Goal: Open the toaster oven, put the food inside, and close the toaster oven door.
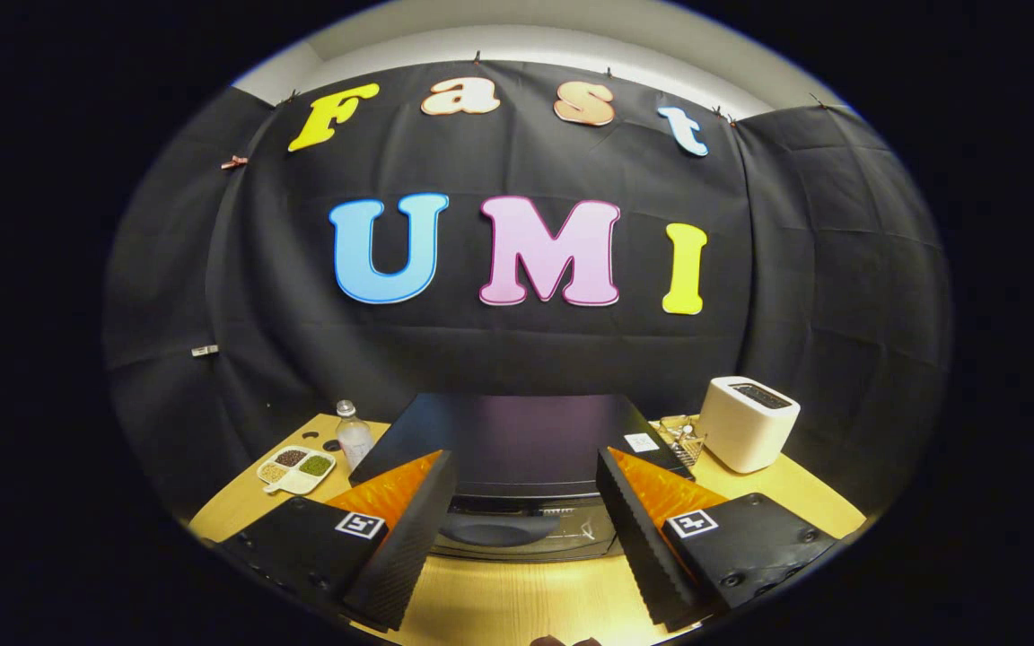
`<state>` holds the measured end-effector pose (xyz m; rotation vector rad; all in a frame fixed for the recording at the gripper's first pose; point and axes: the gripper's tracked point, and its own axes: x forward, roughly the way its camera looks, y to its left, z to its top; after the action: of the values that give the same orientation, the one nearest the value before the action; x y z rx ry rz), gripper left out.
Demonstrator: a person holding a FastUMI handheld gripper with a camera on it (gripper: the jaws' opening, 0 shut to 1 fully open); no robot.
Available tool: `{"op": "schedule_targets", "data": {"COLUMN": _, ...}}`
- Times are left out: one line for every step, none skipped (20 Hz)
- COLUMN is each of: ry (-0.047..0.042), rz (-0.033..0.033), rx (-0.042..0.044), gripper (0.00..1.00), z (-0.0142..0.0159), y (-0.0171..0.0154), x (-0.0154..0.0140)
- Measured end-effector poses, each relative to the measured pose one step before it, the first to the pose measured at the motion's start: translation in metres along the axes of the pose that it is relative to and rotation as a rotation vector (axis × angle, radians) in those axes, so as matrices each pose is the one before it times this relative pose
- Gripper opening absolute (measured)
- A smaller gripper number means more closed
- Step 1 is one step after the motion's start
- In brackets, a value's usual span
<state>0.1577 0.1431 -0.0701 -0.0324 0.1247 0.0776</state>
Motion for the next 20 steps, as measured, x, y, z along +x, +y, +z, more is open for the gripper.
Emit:
{"op": "schedule_targets", "data": {"ry": 0.0089, "rz": -0.00121, "rx": 0.00359, "gripper": 0.98, "z": -0.00652, "y": 0.00328, "x": 0.00795}}
{"op": "schedule_targets", "data": {"ry": 0.01063, "rz": 0.00083, "rx": 0.00624, "gripper": 0.98, "z": -0.00605, "y": 0.00312, "x": 0.00679}}
{"op": "schedule_targets", "data": {"ry": 0.01463, "rz": 0.00148, "rx": 0.00312, "gripper": 0.98, "z": -0.00872, "y": 0.00241, "x": 0.00719}}
{"op": "schedule_targets", "data": {"ry": 0.01333, "rz": -0.00097, "rx": -0.00012, "gripper": 0.98, "z": -0.00717, "y": 0.00146, "x": 0.00573}}
{"op": "schedule_targets", "data": {"ry": 0.01486, "rz": 0.00126, "rx": -0.00508, "gripper": 0.98, "z": -0.00776, "y": 0.00113, "x": 0.00561}}
{"op": "schedule_targets", "data": {"ry": 0.01738, "rz": -0.00205, "rx": -0.00405, "gripper": 0.98, "z": -0.00713, "y": -0.00013, "x": 0.00493}}
{"op": "schedule_targets", "data": {"ry": 0.01625, "rz": 0.00241, "rx": 0.00122, "gripper": 0.98, "z": -0.0074, "y": 0.00108, "x": 0.00304}}
{"op": "schedule_targets", "data": {"ry": 0.01572, "rz": 0.00526, "rx": 0.00106, "gripper": 0.98, "z": -0.00693, "y": 0.00204, "x": 0.00225}}
{"op": "schedule_targets", "data": {"ry": 0.01567, "rz": -0.00131, "rx": -0.00473, "gripper": 0.98, "z": -0.00708, "y": 0.00035, "x": 0.00251}}
{"op": "schedule_targets", "data": {"ry": 0.02748, "rz": -0.00353, "rx": -0.00648, "gripper": 0.98, "z": -0.00984, "y": -0.00053, "x": 0.00248}}
{"op": "schedule_targets", "data": {"ry": 0.00783, "rz": 0.00219, "rx": 0.00604, "gripper": 0.98, "z": -0.00287, "y": 0.00027, "x": -0.00111}}
{"op": "schedule_targets", "data": {"ry": -0.02022, "rz": -0.00327, "rx": 0.00585, "gripper": 0.99, "z": 0.00409, "y": 0.00045, "x": 0.00089}}
{"op": "schedule_targets", "data": {"ry": 0.02009, "rz": 0.00494, "rx": -0.00088, "gripper": 0.97, "z": -0.00452, "y": 0.00007, "x": 0.00006}}
{"op": "schedule_targets", "data": {"ry": -0.0187, "rz": 0.00444, "rx": -0.00252, "gripper": 0.98, "z": 0.00396, "y": 0.0008, "x": -0.00187}}
{"op": "schedule_targets", "data": {"ry": 0.00892, "rz": 0.00585, "rx": 0.00036, "gripper": 0.99, "z": -0.00308, "y": 0.00026, "x": -0.00094}}
{"op": "schedule_targets", "data": {"ry": -0.00245, "rz": 0.00984, "rx": -0.00297, "gripper": 0.98, "z": -0.00192, "y": 0.0, "x": -0.00309}}
{"op": "schedule_targets", "data": {"ry": 0.00438, "rz": 0.00956, "rx": 0.00117, "gripper": 0.99, "z": -0.00182, "y": -0.00038, "x": -0.00278}}
{"op": "schedule_targets", "data": {"ry": 0.00317, "rz": 0.00787, "rx": 0.00305, "gripper": 0.98, "z": -0.00347, "y": 0.00016, "x": -0.00479}}
{"op": "schedule_targets", "data": {"ry": 0.00747, "rz": 0.00629, "rx": -0.00078, "gripper": 0.99, "z": -0.00347, "y": -0.00032, "x": -0.00431}}
{"op": "schedule_targets", "data": {"ry": 0.00696, "rz": 0.00472, "rx": -0.00136, "gripper": 0.98, "z": -0.00435, "y": 0.00036, "x": -0.00681}}
